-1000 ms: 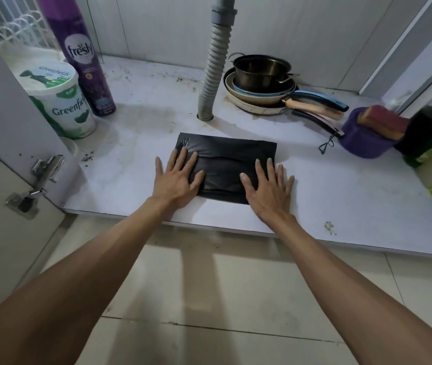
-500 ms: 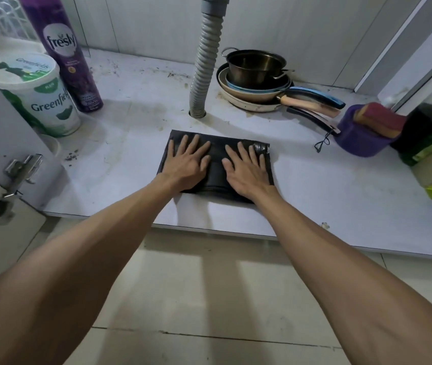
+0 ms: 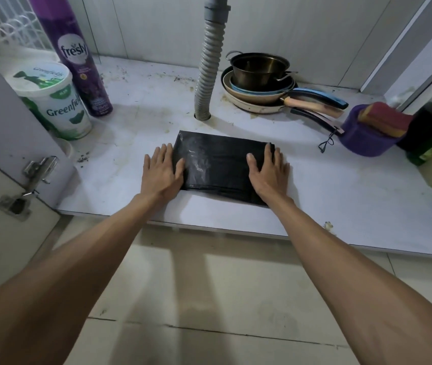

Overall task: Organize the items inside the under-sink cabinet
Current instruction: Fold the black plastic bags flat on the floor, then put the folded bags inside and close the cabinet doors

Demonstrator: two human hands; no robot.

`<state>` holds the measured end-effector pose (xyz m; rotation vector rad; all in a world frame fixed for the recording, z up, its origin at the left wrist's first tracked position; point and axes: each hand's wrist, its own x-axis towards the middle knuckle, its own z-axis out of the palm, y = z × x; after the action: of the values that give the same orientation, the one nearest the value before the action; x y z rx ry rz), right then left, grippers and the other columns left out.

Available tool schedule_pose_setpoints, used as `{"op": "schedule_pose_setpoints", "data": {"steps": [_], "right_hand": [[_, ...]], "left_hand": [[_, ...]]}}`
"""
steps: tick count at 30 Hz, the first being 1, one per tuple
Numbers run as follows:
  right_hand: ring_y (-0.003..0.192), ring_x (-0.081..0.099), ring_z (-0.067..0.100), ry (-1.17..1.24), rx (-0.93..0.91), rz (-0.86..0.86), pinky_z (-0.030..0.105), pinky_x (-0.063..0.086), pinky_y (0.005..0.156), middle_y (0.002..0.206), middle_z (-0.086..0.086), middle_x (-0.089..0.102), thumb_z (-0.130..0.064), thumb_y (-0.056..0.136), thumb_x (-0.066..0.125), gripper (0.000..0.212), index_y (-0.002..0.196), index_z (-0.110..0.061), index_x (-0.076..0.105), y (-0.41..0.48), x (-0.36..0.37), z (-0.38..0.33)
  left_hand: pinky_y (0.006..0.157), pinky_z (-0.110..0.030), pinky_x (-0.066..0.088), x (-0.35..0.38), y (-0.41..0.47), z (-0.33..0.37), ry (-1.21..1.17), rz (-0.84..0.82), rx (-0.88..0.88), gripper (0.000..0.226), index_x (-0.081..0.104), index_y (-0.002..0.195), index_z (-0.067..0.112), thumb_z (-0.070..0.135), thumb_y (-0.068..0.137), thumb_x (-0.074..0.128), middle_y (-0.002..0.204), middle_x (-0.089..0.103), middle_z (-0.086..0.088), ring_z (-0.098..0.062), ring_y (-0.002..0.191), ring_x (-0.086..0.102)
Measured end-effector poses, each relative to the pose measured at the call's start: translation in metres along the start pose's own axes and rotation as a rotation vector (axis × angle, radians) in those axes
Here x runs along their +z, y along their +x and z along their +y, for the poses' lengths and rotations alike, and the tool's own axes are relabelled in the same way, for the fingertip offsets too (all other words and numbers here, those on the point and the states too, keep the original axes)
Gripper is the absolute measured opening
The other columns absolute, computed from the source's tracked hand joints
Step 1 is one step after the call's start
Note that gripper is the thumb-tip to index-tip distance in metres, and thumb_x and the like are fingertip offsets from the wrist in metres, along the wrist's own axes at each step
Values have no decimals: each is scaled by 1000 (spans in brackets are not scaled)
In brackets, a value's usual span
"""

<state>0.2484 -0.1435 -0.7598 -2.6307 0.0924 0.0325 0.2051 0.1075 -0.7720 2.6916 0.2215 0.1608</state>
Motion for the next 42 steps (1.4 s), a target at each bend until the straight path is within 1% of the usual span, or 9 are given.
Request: {"op": "schedule_pose_setpoints", "data": {"steps": [3,8,14,18,22,28,34,39,42], "right_hand": [[151,-2,21,88,-13,30,36,-1,122,164,8,0,-64,96,32,83,157,-17,1,-23,-5,6],[151,7,23,219,52,19,40,11,122,164,6,7,-68,90,45,95,157,-15,2,-70,-20,16],[151,8,21,185,134,-131,40,17,121,164,3,6,-67,88,50,97,157,-18,3,-153,-40,34],[151,9,19,190,242,-356,39,22,117,165,0,4,-70,88,47,98,157,-18,1,-193,-80,29],[149,18,23,148,301,-464,40,24,116,164,3,11,-69,88,48,96,157,-15,8,-232,-124,16],[150,14,21,122,351,-500,39,23,115,163,5,12,-68,89,48,96,156,-13,8,-301,-202,-12],[145,23,24,74,310,-435,39,29,112,158,10,24,-65,89,50,92,154,-8,17,-345,-298,-71],[138,34,27,-37,111,-362,42,30,113,149,13,40,-72,86,43,88,143,-6,34,-360,-359,-132],[148,16,25,-80,-1,-363,48,14,120,158,10,28,-77,86,35,95,150,-8,26,-374,-389,-175]], "left_hand": [[120,-42,13,-5,-24,1,-46,56,-5,76,17,152,8,58,96,32,157,25,-11,-26,145,20],[109,-42,35,-10,-65,21,-147,115,-62,93,25,146,9,70,82,51,140,42,-10,-28,127,40],[112,-40,28,-29,-128,61,-173,-112,-228,104,5,152,2,51,83,64,151,26,-17,-32,138,27],[111,-39,28,-61,-180,91,-185,-337,-288,99,3,152,2,48,87,62,156,18,-16,-31,142,22],[109,-39,30,-100,-219,117,-161,-438,-275,92,9,152,8,45,87,62,155,24,-12,-29,140,26],[100,-41,38,-187,-243,156,45,-567,-73,88,11,151,7,44,89,60,148,33,-12,-31,131,37],[102,-39,37,-306,-233,180,268,-651,248,68,34,144,12,45,90,57,146,39,-7,-28,129,42],[104,-36,34,-405,-219,193,450,-618,406,59,44,141,17,48,91,52,146,41,-3,-22,130,42],[104,-36,33,-460,-228,194,559,-606,446,53,51,134,15,47,91,50,142,46,-2,-21,129,44]]}}
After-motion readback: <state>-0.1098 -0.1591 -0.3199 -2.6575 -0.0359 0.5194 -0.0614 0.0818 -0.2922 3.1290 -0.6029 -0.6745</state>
